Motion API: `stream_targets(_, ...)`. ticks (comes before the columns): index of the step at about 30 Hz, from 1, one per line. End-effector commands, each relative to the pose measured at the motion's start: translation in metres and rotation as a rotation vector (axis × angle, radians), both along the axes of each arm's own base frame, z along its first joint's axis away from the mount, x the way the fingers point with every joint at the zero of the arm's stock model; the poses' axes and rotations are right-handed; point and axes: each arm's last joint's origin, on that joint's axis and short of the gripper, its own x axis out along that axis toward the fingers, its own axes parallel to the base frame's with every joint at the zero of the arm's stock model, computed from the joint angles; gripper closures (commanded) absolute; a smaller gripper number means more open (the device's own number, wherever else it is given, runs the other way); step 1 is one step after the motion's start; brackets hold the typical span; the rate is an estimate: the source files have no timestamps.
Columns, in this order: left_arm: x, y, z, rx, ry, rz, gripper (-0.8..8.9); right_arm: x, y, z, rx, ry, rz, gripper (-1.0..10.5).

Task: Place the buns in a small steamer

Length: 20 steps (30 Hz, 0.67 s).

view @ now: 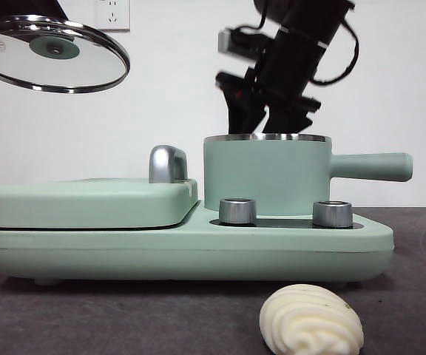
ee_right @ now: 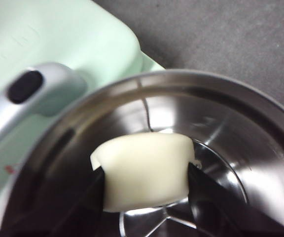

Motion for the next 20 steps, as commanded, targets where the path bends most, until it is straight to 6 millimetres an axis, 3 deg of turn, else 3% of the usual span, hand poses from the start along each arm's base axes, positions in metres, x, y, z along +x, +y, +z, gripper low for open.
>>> stream_targets(1, 0.001, -0.001, 0.009, -0.007, -0.052, -0.005, 8.02, 0.006, 0.005, -0.003, -0.027, -0.03, 0.027, 6.9)
stream_targets(5, 0.001, -0.001, 0.009, -0.007, -0.052, -0.005, 8.02, 0.005, 0.004, 0.002, -0.022, -0.047, 0.031, 5.3)
stream_targets(9, 0.001, -0.001, 0.009, -0.007, -0.052, -0.005, 8.02, -0.013, -0.006, 0.039, 0.023, -0.114, 0.022, 5.3)
stream_targets(15, 0.001, -0.001, 0.009, -0.006, -0.052, -0.005, 8.02, -0.079, -0.037, 0.1, 0.099, -0.169, 0.055, 5.3)
stream_targets(20, 0.001, -0.001, 0.009, -0.007, -0.052, -0.005, 8.02, -0.13, -0.055, 0.099, 0.183, -0.287, 0.084, 5.3)
